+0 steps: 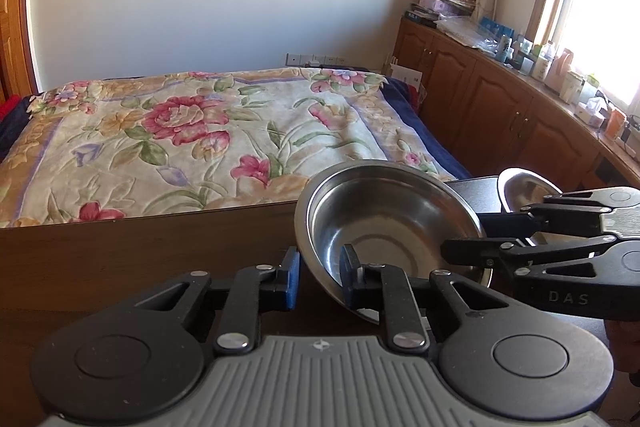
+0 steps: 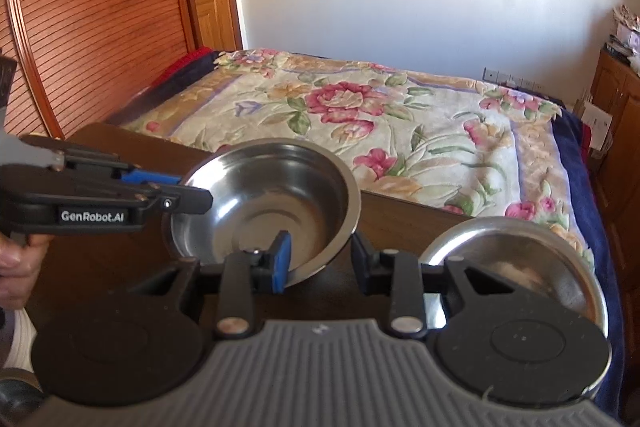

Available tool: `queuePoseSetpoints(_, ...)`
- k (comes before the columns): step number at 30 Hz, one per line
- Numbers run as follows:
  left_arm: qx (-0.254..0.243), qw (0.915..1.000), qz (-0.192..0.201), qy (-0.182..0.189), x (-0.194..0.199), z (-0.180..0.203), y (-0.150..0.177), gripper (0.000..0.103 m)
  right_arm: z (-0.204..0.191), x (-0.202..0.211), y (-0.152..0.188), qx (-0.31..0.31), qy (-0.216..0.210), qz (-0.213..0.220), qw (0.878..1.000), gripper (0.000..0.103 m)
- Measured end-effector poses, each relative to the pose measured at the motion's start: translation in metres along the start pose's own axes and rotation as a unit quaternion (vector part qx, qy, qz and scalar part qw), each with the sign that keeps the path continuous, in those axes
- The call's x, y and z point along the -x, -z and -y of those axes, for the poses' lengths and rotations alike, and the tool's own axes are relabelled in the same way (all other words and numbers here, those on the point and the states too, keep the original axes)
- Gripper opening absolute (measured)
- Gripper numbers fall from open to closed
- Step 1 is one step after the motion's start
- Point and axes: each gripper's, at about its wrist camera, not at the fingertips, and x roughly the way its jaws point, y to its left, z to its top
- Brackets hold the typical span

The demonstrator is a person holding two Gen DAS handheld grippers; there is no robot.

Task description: Organize plates and bowls

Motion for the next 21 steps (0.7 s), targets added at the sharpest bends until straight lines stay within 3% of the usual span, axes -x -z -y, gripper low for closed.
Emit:
queuePoseSetpoints(5, 0.008, 0.9999, -0.006, -0.003, 0.005, -0.003, 0.001, 0.019, -0.002, -0.006, -0.001, -0.003, -0.001, -0.009, 1.000, 0.033)
queuePoseSetpoints(11, 0.016, 0.9998, 0.009, 0.010, 0.028, -0.001, -0.002, 0.016, -0.007, 0.006, -0.003, 0.005, 0.015, 0.009, 1.000, 0.020)
queuePoseSetpoints(21, -0.005, 0.9986, 0.041, 0.032, 0.081, 0.024, -0.006, 0.016, -0.010, 0.047, -0.011, -0.002, 0.029, 0.040, 0.999, 0.017)
